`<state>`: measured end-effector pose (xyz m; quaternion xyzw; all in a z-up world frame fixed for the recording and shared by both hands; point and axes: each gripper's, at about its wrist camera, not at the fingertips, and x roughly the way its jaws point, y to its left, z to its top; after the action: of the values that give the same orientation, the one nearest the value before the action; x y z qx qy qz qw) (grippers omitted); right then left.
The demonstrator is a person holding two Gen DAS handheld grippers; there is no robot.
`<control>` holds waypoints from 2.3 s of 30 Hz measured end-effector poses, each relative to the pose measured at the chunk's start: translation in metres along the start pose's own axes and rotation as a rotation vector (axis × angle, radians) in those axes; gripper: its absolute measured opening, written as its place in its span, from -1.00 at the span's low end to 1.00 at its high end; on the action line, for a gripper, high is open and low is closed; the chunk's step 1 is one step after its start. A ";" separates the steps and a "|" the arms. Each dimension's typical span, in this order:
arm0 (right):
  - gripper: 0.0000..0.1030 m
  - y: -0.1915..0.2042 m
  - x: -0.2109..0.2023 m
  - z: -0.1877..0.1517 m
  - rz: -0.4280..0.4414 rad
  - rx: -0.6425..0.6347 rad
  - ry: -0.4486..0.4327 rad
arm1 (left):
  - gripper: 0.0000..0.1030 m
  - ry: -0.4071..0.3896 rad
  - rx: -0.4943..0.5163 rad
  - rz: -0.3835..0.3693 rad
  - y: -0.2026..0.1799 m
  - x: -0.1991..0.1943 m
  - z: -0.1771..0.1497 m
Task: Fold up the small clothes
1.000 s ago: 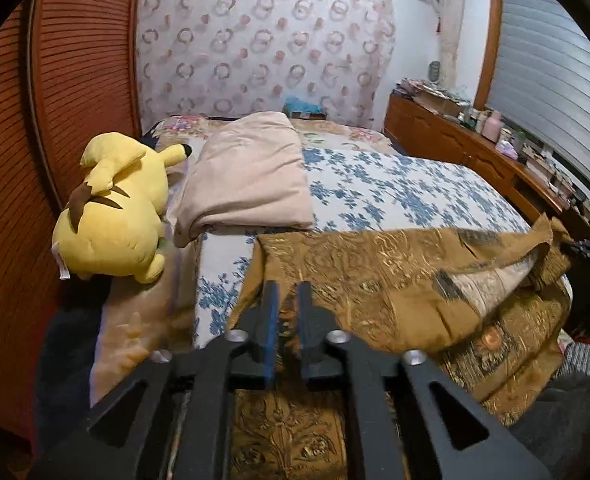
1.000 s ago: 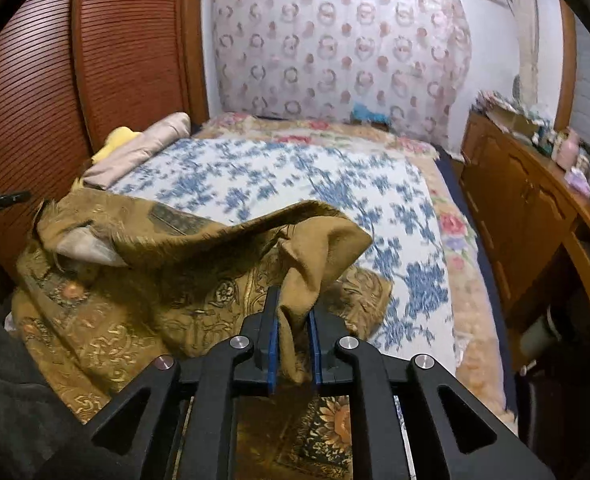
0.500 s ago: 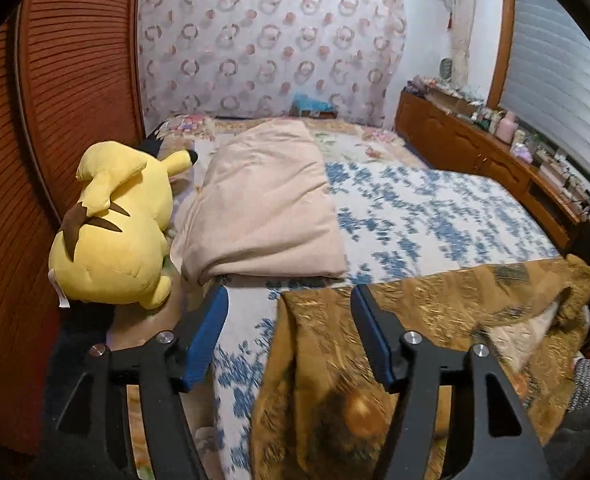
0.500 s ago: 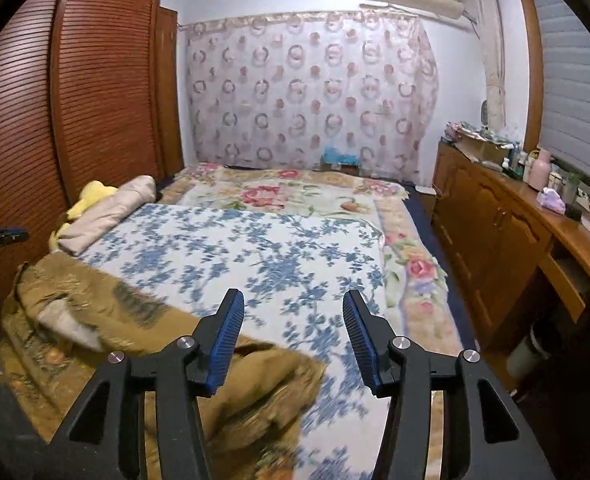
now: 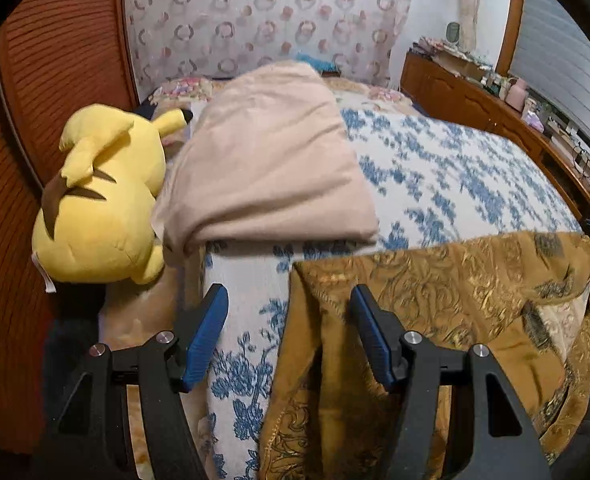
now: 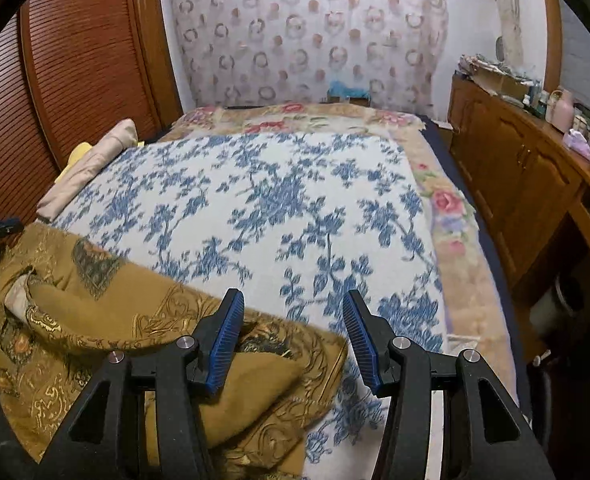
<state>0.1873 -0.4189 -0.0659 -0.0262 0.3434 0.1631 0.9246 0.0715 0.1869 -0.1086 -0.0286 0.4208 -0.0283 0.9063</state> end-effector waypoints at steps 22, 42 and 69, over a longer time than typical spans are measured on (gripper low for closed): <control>-0.19 -0.001 0.016 -0.012 -0.005 -0.003 0.094 | 0.26 0.065 0.003 -0.023 -0.007 0.016 0.000; -0.83 0.023 -0.032 0.001 0.015 -0.054 -0.045 | -0.85 -0.060 0.032 -0.214 -0.021 -0.033 0.004; -0.84 0.085 -0.340 0.089 0.005 -0.268 -0.648 | -0.87 -0.764 0.086 -0.126 -0.033 -0.322 0.100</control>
<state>-0.0258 -0.4210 0.2268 -0.0932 0.0076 0.2086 0.9735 -0.0609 0.1810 0.2036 -0.0246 0.0487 -0.0889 0.9945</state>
